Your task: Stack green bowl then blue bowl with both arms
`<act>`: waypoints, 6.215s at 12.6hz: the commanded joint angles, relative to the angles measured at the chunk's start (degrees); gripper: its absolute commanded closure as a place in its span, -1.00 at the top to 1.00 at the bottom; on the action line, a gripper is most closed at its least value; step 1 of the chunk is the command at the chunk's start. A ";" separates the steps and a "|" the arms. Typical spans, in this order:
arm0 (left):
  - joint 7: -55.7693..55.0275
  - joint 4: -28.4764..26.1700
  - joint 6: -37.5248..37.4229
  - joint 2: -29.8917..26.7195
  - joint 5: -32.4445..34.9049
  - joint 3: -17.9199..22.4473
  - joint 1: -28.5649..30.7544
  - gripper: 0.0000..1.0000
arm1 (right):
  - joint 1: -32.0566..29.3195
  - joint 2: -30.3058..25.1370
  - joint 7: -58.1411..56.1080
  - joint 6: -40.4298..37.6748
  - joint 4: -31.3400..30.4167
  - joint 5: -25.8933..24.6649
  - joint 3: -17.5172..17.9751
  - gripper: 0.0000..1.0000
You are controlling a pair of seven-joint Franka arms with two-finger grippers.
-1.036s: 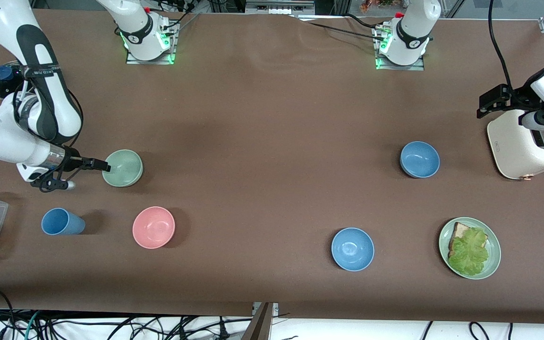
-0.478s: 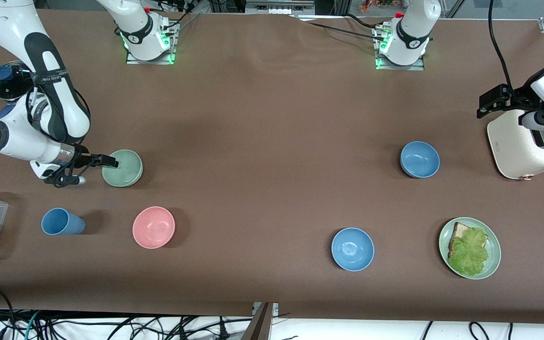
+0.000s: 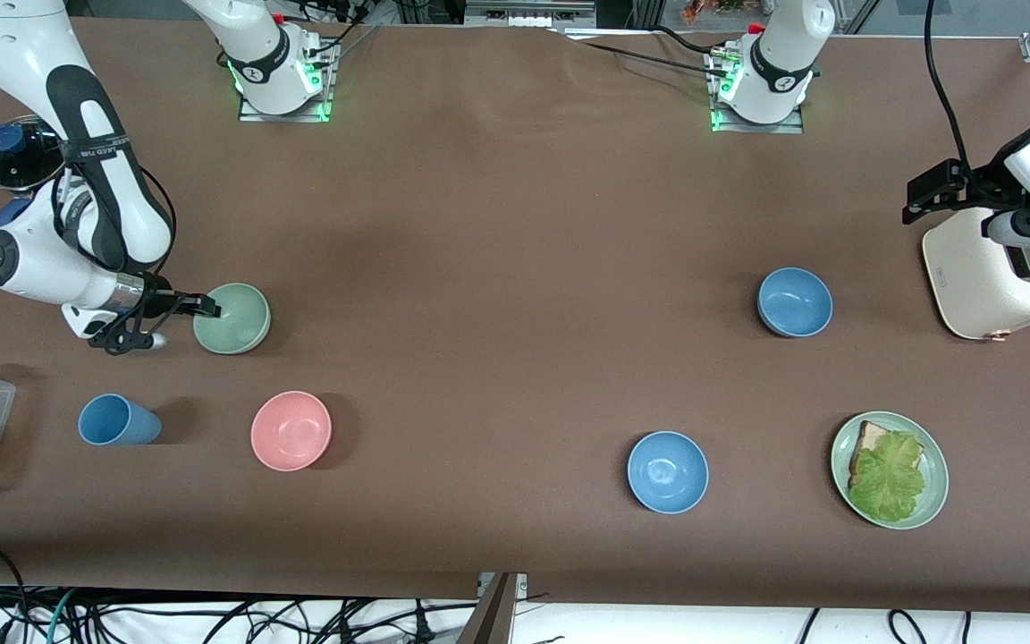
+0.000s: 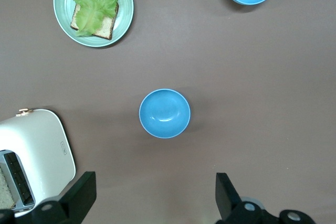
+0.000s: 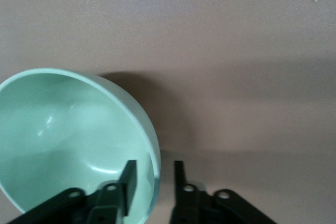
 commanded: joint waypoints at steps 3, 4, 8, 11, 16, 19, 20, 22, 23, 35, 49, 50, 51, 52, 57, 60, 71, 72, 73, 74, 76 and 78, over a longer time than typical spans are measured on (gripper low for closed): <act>-0.68 1.61 -1.15 0.70 1.28 -0.40 0.08 1.00 | -0.59 -0.71 -1.67 -0.49 0.16 1.61 0.89 -1.00; -0.68 1.61 -1.15 0.70 1.28 -0.40 0.16 1.00 | -0.50 -0.97 -1.41 -0.58 1.03 1.61 0.97 -1.00; -0.77 1.52 -1.15 0.70 1.28 -0.31 0.16 1.00 | 0.29 -1.86 1.47 -11.88 10.85 1.52 1.15 -1.00; -0.77 1.52 -1.23 0.70 1.37 -0.40 0.16 1.00 | 5.02 -1.94 11.91 -15.87 15.18 1.52 1.59 -1.00; -0.68 1.61 -1.24 0.70 1.28 -0.40 0.16 1.00 | 16.97 -1.68 31.07 -15.17 16.85 1.61 3.52 -1.00; -0.76 1.61 -1.24 0.70 1.28 -0.49 0.08 1.00 | 23.21 0.68 40.66 -11.84 19.48 4.05 5.62 -1.00; -0.77 1.61 -1.24 0.70 1.28 -0.49 0.16 1.00 | 24.97 2.52 44.61 -11.74 21.67 6.16 6.24 -1.00; -0.77 1.61 -1.24 0.70 1.28 -0.49 0.16 1.00 | 29.53 6.91 51.91 -11.65 25.98 6.88 7.39 -1.00; -0.77 1.61 -1.24 0.70 1.28 -0.49 0.16 1.00 | 32.17 9.02 55.60 -11.22 27.74 6.79 7.30 -1.00; -0.68 1.61 -1.24 0.70 1.28 -0.49 0.08 1.00 | 44.94 20.73 67.85 -1.20 33.64 6.79 7.39 -1.00; -0.77 1.61 -1.24 0.62 1.28 -0.49 0.08 1.00 | 32.21 10.11 44.42 -27.54 47.71 2.06 3.27 1.00; -0.77 1.61 -1.24 0.62 1.28 -0.49 0.08 1.00 | 30.89 9.05 41.34 -30.52 47.71 1.09 1.87 1.00; -0.77 1.61 -1.24 0.62 1.28 -0.49 0.08 1.00 | 30.18 8.26 38.61 -33.25 47.71 0.12 0.03 1.00; -0.77 1.61 -1.24 0.62 1.28 -0.49 0.08 1.00 | 30.09 7.29 35.54 -35.36 47.71 -0.93 -2.86 1.00; -0.68 1.69 -1.24 0.62 1.28 -0.57 0.08 1.00 | 29.73 5.88 20.14 -42.75 47.71 -1.20 -18.69 1.00; -0.68 1.69 -0.97 0.70 1.37 -0.57 0.08 1.00 | 29.56 4.74 16.45 -45.05 47.62 -0.77 -24.84 1.00; -0.59 -5.30 9.72 3.78 1.90 0.04 -0.45 1.00 | 13.93 -5.10 10.72 -47.69 45.25 -11.01 -13.28 1.00; 0.02 -8.73 12.97 4.30 1.90 0.30 0.07 1.00 | 13.48 -5.63 10.64 -46.03 45.25 -13.14 -12.48 1.00; 0.29 -10.24 14.31 5.00 1.72 2.57 0.16 1.00 | 12.34 -5.72 10.29 -43.67 45.16 -13.16 -12.12 1.00; 0.20 -10.61 15.28 7.27 1.55 3.46 0.16 1.00 | 11.29 -5.90 10.20 -42.77 44.81 -12.98 -11.08 1.00; -0.67 -13.40 20.79 9.92 1.63 3.91 0.34 0.99 | 10.40 -8.00 10.63 -42.06 42.62 -13.59 -9.23 1.00; -0.68 -17.45 25.46 12.03 1.54 5.57 0.34 0.99 | 9.00 -10.37 10.90 -41.97 41.56 -13.69 -7.47 1.00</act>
